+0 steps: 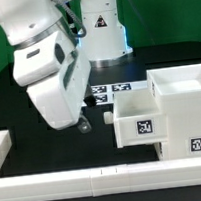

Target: Assemble drawer

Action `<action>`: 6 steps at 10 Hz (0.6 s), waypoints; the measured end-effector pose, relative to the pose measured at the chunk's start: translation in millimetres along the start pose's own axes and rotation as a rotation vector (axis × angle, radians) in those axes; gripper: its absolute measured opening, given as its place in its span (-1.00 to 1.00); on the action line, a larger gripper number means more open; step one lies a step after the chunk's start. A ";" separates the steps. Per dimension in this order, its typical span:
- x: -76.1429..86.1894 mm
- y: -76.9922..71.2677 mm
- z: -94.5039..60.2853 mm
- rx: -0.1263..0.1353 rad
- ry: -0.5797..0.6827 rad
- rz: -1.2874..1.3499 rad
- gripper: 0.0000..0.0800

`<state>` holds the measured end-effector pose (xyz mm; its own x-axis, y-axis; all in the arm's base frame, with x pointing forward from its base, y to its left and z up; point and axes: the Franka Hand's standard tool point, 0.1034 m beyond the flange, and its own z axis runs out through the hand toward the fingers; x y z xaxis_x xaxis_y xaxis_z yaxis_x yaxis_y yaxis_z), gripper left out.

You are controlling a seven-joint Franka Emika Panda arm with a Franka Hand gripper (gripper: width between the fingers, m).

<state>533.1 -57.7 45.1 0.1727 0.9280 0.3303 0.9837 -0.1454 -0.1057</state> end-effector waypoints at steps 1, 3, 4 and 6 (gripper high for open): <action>11.6 1.3 1.5 0.002 0.002 0.024 0.62; 35.6 -1.1 7.8 0.011 0.011 0.043 0.62; 44.7 -0.4 9.4 0.005 0.012 0.050 0.62; 69.4 -1.6 15.7 0.003 0.016 0.069 0.62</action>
Offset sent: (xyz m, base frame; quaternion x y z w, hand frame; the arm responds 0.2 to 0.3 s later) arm 0.0023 0.0468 0.0096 -0.0215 0.0085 0.0286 0.9993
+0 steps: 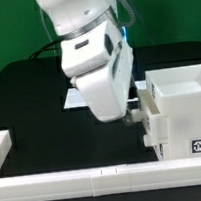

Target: Assemble drawer

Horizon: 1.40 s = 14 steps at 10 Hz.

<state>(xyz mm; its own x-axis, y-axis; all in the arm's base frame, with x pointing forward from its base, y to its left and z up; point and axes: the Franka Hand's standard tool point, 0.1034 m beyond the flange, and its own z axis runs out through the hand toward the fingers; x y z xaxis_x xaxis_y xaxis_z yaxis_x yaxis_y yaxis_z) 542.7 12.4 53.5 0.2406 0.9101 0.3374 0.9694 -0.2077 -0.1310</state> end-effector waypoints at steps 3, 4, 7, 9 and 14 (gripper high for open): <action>14.8 -5.5 5.8 0.004 0.002 -0.007 0.62; 14.6 -6.0 6.5 0.004 0.001 -0.004 0.62; 10.2 -6.2 6.3 0.007 0.001 -0.009 0.62; -12.8 -5.5 0.6 0.005 -0.001 -0.021 0.62; -47.1 -1.9 -27.9 -0.031 -0.035 -0.010 0.62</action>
Offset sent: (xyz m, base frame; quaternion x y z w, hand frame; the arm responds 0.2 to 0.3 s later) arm -0.0019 0.0199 0.0004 -0.0146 -0.0002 0.0131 0.9998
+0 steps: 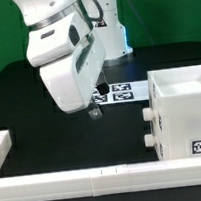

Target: Assemble drawer

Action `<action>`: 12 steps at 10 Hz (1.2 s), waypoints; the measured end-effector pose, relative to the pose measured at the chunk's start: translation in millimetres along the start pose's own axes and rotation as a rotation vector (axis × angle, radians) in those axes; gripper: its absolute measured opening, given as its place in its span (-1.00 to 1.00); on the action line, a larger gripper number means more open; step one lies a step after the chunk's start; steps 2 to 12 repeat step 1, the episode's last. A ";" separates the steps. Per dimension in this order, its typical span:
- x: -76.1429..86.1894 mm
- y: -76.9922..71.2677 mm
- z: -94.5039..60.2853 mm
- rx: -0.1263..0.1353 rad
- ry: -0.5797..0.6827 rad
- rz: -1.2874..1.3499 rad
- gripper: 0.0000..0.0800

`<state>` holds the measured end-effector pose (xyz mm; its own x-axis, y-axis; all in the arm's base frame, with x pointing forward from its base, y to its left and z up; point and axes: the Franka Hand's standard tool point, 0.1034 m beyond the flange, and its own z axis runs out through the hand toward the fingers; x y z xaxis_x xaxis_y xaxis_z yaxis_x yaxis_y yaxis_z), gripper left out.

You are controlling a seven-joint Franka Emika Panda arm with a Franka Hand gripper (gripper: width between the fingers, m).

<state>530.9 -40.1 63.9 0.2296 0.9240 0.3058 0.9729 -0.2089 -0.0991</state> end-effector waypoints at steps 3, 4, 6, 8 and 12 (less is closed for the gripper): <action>-0.2 0.0 0.1 0.000 0.000 0.001 0.62; -0.2 0.0 0.1 0.000 0.000 0.001 0.62; -0.2 0.0 0.1 0.000 0.000 0.001 0.62; -0.2 0.0 0.1 0.000 0.000 0.001 0.62; -0.2 0.0 0.1 0.000 0.000 0.001 0.62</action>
Offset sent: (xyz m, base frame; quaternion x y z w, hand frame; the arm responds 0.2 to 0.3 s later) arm 0.0000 0.0000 0.0000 0.0000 0.0000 0.0000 1.0000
